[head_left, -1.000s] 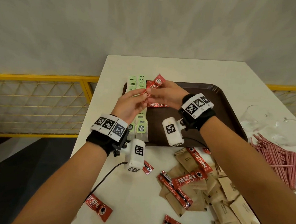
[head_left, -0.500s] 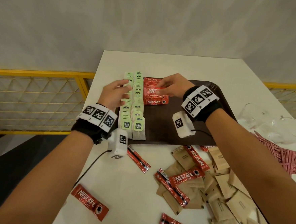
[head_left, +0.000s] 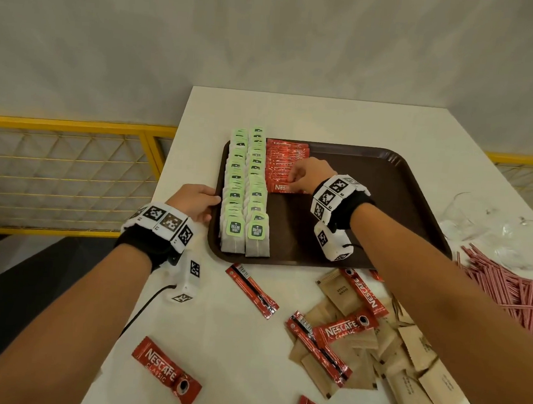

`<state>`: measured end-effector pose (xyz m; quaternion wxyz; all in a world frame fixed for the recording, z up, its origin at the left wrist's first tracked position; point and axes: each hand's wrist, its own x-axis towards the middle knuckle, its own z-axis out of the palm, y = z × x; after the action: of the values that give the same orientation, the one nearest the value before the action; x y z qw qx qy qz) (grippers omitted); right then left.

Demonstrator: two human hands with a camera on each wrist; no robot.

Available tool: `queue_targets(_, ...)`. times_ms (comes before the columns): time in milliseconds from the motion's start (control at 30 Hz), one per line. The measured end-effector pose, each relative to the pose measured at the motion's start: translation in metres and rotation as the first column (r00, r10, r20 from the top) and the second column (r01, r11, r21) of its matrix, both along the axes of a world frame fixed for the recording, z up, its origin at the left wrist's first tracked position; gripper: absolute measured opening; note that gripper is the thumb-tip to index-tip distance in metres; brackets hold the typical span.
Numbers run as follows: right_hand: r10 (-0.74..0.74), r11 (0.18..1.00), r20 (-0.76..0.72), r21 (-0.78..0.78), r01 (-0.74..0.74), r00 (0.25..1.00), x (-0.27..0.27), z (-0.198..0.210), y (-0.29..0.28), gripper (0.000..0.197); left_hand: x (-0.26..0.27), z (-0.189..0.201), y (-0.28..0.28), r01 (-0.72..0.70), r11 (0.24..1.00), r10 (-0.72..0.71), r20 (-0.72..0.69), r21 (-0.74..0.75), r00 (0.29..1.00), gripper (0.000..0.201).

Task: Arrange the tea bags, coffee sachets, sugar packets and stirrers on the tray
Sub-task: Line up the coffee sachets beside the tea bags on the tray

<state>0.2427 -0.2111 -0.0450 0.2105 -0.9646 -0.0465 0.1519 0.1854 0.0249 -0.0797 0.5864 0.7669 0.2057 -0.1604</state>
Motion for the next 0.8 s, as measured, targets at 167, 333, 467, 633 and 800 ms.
queue_targets(167, 0.019, 0.999, 0.047, -0.039, -0.017, 0.999, -0.001, -0.002, 0.003, 0.023, -0.001, 0.0, -0.001, -0.034, 0.998, 0.033, -0.017, -0.046, 0.999, 0.034)
queue_targets(333, 0.03, 0.998, 0.067, -0.061, -0.026, 0.997, -0.003, -0.004, 0.004, 0.013, 0.0, 0.001, -0.003, -0.032, 0.999, 0.03, -0.044, -0.029, 0.999, 0.033)
queue_targets(467, 0.025, 0.998, 0.078, -0.053, -0.021, 0.997, -0.002, -0.005, 0.002, 0.017, 0.001, 0.0, -0.002, -0.036, 0.999, 0.036, -0.049, 0.001, 0.998, 0.032)
queue_targets(633, 0.008, 1.0, 0.101, -0.013, -0.007, 0.995, -0.001, -0.002, -0.001, 0.021, -0.004, 0.012, -0.001, -0.034, 0.998, 0.035, -0.024, 0.052, 0.999, 0.03)
queue_targets(800, -0.035, 0.988, 0.177, 0.154, 0.007, 0.984, -0.014, 0.017, -0.006, 0.023, -0.019, 0.044, -0.009, -0.048, 0.923, -0.072, 0.294, 0.381, 0.953, 0.032)
